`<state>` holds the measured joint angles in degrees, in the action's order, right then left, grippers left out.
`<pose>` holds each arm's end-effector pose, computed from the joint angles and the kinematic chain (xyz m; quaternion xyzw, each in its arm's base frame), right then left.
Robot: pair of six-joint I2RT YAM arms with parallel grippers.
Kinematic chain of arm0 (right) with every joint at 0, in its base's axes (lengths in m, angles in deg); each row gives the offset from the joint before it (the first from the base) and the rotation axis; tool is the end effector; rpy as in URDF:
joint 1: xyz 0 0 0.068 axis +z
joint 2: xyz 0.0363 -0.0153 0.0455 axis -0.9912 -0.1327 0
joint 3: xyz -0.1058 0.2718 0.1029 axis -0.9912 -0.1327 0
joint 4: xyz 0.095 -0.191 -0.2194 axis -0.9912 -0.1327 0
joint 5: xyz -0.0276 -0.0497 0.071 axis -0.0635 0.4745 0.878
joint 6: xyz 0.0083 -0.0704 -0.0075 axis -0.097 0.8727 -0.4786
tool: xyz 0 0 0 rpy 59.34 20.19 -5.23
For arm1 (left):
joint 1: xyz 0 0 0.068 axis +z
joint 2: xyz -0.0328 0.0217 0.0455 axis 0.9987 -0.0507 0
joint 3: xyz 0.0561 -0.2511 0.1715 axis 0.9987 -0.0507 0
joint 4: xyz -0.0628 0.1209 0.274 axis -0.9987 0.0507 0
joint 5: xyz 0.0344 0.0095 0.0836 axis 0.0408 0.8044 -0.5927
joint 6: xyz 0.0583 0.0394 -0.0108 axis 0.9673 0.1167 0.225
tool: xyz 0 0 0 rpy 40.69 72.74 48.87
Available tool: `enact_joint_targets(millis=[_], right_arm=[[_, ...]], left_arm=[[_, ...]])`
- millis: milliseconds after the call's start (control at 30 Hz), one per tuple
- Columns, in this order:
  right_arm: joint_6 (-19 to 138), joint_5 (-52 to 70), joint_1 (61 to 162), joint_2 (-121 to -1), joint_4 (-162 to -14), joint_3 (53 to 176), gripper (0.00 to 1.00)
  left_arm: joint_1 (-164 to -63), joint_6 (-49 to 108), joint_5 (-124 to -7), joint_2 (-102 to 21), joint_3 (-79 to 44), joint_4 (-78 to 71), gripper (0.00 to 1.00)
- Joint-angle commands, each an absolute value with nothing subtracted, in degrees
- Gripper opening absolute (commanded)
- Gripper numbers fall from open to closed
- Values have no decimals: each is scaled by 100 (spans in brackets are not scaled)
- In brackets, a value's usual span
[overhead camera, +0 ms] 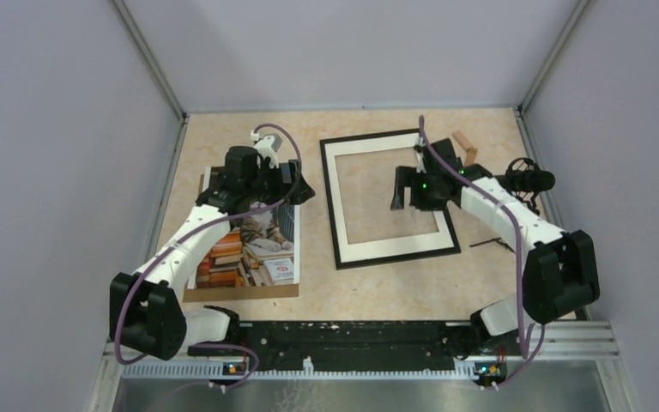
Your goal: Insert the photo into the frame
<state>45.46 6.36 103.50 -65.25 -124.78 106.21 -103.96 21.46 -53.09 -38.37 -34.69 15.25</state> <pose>0.3400 0.1372 0.2719 -0.0165 0.9532 0.1474 0.2633 0.3140 -0.1167 0.2960 0.0624 0.8730 -0.2941 0.3841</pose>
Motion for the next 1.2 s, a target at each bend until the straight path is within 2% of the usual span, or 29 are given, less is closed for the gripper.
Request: enact_joint_targets(millis=[0, 33, 233, 600, 833, 1167], right_arm=[[3855, 1434, 10640, -5874, -11711, 9428, 74], [3719, 1456, 10707, -5741, -11630, 9182, 68], [3490, 1408, 10842, -5051, -11770, 8656, 48], [3421, 1135, 10939, -5221, -11845, 8259, 50], [3429, 1027, 10995, -5405, -11679, 8067, 54], [3417, 803, 11001, -5553, -11448, 7920, 54]], left_arm=[[-10466, 2137, -5121, -3913, -3523, 1201, 99], [-10475, 2132, -5112, -3978, -3524, 1202, 99], [-10480, 2153, -4863, -4491, -3287, 1417, 99], [-10483, 2122, -4707, -4660, -3242, 1426, 99], [-10485, 2120, -4704, -4612, -3261, 1419, 99], [-10494, 2122, -4723, -4612, -3269, 1409, 99]])
